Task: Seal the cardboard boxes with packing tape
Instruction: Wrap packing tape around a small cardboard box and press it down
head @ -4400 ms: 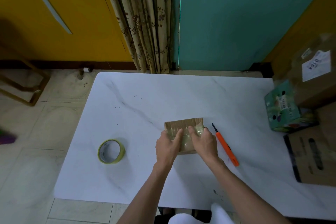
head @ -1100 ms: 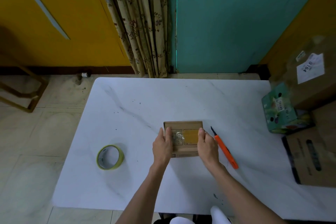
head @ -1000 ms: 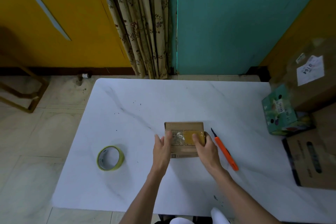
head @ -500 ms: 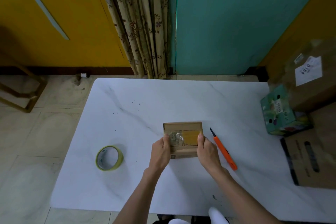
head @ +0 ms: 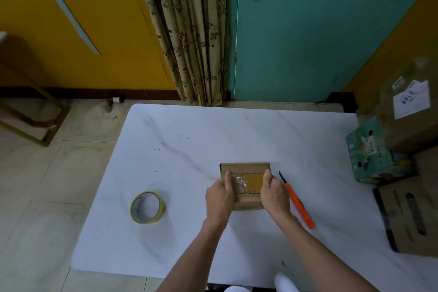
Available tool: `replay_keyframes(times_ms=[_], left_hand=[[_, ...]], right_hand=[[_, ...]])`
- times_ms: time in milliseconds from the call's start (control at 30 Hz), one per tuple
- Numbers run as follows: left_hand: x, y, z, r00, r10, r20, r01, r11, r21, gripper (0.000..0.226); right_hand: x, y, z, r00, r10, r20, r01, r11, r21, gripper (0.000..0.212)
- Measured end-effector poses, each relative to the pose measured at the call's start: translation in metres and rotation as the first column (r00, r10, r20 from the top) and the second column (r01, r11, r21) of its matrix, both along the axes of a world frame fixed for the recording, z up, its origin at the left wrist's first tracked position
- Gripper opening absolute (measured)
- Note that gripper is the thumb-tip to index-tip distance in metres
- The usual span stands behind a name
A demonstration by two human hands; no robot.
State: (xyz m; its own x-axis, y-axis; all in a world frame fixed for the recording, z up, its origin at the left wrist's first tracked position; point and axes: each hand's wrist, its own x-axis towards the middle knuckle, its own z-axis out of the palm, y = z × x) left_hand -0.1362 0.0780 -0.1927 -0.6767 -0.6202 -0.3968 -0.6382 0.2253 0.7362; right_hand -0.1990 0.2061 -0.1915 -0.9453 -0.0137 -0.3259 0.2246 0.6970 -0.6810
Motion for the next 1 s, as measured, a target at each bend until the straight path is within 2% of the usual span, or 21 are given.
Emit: replay_keyframes(times_ms=[100,200,300,333,400,500,567,633,700,767,867,933,1000], left_hand=[[-0.001,-0.002,-0.003,1.0,-0.005,0.0,0.005,1.0,-0.006,0.064],[-0.003,-0.004,-0.001,1.0,-0.009,0.021,0.008,0.999,0.039,0.06],[-0.003,-0.002,0.002,0.999,0.032,0.016,-0.034,0.988,0.152,0.056],[-0.003,0.001,0.002,0.999,0.03,0.014,-0.032,0.988,0.153,0.06],[0.0,0.007,0.001,0.999,0.019,0.031,-0.022,0.993,0.117,0.067],[0.0,0.008,-0.001,1.0,0.012,0.017,-0.013,0.999,0.052,0.062],[0.0,0.007,0.0,1.0,-0.001,-0.002,0.001,1.0,0.027,0.057],[0.002,0.006,-0.002,1.0,-0.004,-0.02,0.004,1.0,-0.003,0.053],[0.006,0.001,-0.006,0.998,0.014,-0.053,-0.014,1.0,0.001,0.05],[0.011,-0.011,-0.005,0.994,0.061,-0.092,-0.054,0.996,0.072,0.049],[0.02,-0.031,-0.005,0.978,0.139,-0.156,-0.078,0.935,0.346,0.059],[0.026,-0.033,-0.004,0.976,0.172,-0.132,-0.085,0.863,0.498,0.055],[0.029,-0.034,-0.009,0.974,0.199,-0.109,-0.109,0.83,0.548,0.049]], right_hand=[[0.002,0.001,0.0,1.0,-0.021,0.02,0.022,0.998,-0.057,0.057],[0.005,0.005,-0.003,0.993,0.02,0.113,-0.005,0.991,-0.134,0.042],[0.011,0.004,-0.001,0.986,0.039,0.162,-0.005,0.979,-0.203,0.069],[0.012,0.004,0.0,0.986,0.026,0.164,0.007,0.981,-0.196,0.07],[0.013,0.003,0.004,0.987,0.016,0.159,0.008,0.988,-0.153,0.058],[0.013,0.003,0.006,0.997,0.029,0.068,-0.023,0.995,-0.093,0.039],[0.013,0.002,0.008,1.0,-0.005,0.019,0.006,0.997,-0.077,0.041],[0.012,0.003,0.008,0.998,-0.044,0.045,0.05,0.99,-0.135,0.048],[0.013,0.008,0.007,0.989,-0.097,0.108,0.124,0.952,-0.279,0.053],[0.013,0.019,0.009,0.987,-0.118,0.114,0.154,0.905,-0.398,0.056],[0.011,0.024,0.008,0.993,-0.04,0.109,0.085,0.889,-0.449,0.024],[0.006,0.024,0.002,0.968,-0.006,0.251,0.126,0.877,-0.463,0.065],[0.0,0.024,-0.003,0.927,0.028,0.373,0.166,0.863,-0.477,0.094]])
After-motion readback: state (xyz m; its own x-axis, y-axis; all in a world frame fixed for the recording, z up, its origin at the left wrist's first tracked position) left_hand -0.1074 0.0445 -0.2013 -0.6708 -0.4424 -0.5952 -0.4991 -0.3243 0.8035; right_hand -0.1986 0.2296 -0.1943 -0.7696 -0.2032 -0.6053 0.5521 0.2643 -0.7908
